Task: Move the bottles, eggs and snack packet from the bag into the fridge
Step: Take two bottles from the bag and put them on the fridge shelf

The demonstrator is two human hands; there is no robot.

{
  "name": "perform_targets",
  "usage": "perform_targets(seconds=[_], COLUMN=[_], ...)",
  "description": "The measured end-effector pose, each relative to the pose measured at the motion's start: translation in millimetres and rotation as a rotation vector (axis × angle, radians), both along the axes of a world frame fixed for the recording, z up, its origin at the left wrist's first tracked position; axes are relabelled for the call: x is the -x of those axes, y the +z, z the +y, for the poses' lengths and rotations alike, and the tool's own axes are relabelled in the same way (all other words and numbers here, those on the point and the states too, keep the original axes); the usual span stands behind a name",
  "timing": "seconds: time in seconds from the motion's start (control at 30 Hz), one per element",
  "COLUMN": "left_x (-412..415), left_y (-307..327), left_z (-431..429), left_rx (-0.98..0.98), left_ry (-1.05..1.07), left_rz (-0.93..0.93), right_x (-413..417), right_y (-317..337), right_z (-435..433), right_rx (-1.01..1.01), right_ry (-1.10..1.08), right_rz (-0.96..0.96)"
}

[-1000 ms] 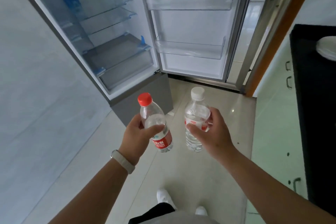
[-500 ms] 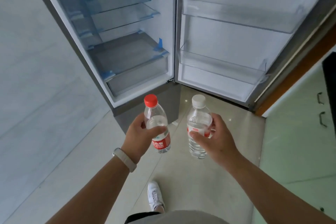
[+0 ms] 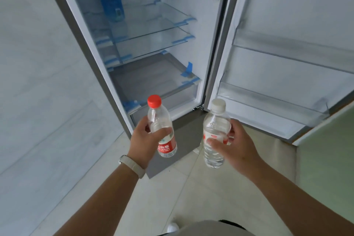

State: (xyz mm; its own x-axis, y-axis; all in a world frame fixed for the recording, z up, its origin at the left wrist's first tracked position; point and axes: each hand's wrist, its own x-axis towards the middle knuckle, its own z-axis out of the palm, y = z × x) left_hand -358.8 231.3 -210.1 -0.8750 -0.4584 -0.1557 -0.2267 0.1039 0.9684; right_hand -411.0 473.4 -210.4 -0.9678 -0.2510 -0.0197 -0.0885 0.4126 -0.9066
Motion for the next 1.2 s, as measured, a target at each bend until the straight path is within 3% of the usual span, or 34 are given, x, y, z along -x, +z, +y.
perform_targets(seconds=[0.5,0.77,0.97,1.2], left_x=[86,147,165,185], left_y=[3,30,68,131], left_z=[-33,-33,-33,-53], left_rx=[0.081,0.260,0.310,0.346], left_ry=[0.242,0.411,0.493,0.480], left_rz=[-0.073,-0.046,0.050,0.187], right_x=[136,241,281,306], right_y=[-18,0,27,106], right_z=[-62,-84,-108,-154], right_rx=[0.047,0.123,0.207,0.439], right_ry=[0.253,0.407,0.517,0.661], right_rz=[-0.065,-0.053,-0.028,-0.064])
